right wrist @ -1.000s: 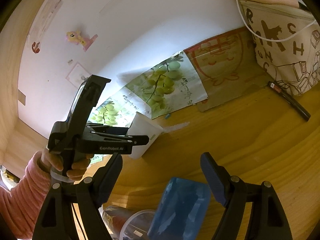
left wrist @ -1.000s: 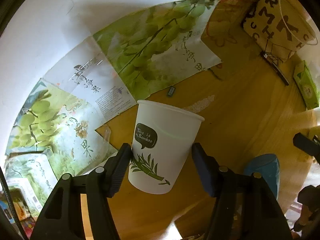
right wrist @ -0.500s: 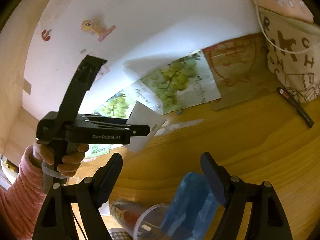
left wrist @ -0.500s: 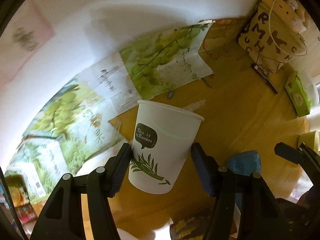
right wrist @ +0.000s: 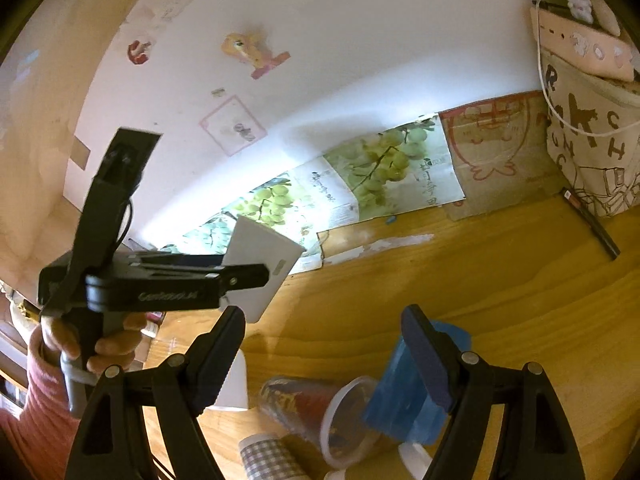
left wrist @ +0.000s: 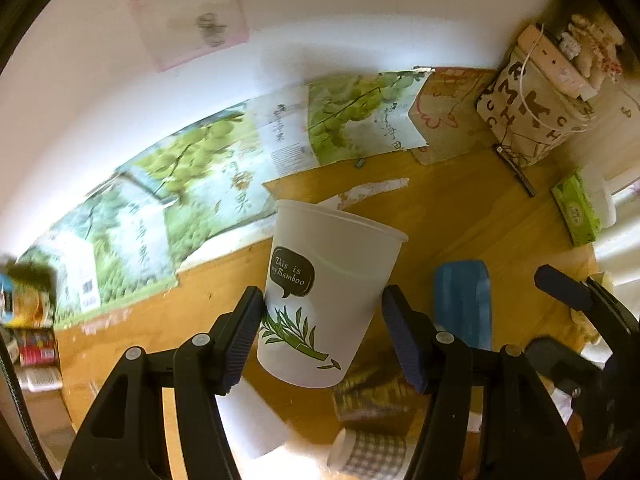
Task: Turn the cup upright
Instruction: 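Lift the panda-print cup with the left gripper and rotate it upright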
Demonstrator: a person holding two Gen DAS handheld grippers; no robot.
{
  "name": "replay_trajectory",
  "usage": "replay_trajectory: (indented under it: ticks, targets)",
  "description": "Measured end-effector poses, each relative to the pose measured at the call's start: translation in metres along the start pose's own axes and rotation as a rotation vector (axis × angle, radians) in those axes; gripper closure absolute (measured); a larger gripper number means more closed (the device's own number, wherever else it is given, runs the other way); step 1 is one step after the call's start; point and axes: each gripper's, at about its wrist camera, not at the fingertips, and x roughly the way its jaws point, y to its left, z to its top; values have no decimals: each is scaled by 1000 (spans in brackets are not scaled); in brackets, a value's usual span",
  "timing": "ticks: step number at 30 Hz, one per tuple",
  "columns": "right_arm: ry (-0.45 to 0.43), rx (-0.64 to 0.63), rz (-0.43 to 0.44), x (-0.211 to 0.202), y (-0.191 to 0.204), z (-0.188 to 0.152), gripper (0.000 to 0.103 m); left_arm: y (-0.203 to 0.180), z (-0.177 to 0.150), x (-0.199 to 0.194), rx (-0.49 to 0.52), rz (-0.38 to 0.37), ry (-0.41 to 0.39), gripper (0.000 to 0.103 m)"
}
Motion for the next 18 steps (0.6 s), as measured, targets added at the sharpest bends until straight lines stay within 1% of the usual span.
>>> replay_trajectory:
  ticks: [8, 18]
  targets:
    - [4, -21, 5, -21, 24, -15, 22, 4, -44, -38, -63, 12, -21, 37]
    - [13, -75, 6, -45, 54, -50, 22, 4, -104, -72, -110, 14, -52, 37]
